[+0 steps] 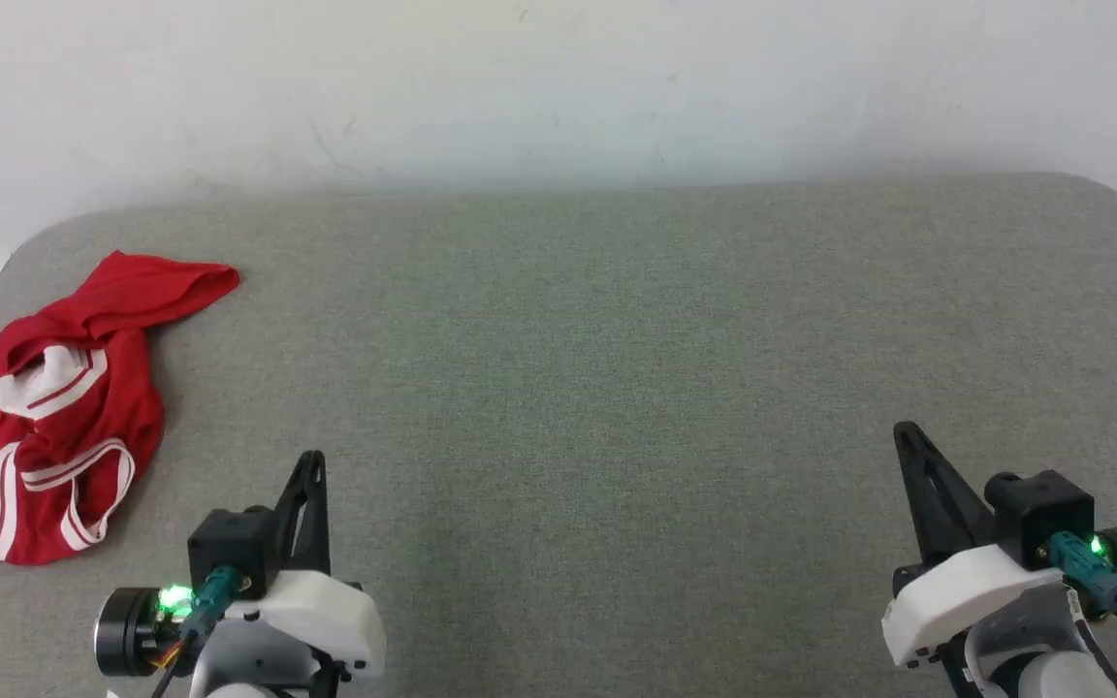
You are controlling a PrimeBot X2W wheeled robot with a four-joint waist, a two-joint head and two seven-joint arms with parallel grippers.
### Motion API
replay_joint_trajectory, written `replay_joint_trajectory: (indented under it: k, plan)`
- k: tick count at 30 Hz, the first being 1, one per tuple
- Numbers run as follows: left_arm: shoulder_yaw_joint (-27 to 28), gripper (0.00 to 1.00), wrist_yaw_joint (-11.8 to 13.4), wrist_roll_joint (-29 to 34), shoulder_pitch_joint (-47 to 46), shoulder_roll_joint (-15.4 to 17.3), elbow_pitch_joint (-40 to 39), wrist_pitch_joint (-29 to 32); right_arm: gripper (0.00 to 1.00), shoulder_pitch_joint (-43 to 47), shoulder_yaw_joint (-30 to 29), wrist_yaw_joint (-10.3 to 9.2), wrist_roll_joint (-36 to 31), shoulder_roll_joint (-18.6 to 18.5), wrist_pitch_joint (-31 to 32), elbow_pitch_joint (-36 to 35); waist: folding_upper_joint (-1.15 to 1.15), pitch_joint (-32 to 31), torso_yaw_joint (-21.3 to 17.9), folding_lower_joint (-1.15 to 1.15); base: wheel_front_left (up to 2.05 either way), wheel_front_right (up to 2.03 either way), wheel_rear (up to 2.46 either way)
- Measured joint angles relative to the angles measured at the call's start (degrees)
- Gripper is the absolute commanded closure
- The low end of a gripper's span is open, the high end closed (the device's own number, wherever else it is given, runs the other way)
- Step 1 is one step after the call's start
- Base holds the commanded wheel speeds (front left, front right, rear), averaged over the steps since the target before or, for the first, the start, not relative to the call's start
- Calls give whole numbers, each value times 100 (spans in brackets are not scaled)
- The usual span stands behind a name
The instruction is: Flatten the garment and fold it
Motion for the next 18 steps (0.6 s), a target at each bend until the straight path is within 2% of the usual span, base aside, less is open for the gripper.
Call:
replay_joint_trajectory:
  k: [18]
  plan:
    - [0, 100, 0, 0, 0, 0, 0, 0, 100, 0, 0, 0, 0, 0, 0, 0, 0, 0, 0, 0, 0, 0, 0]
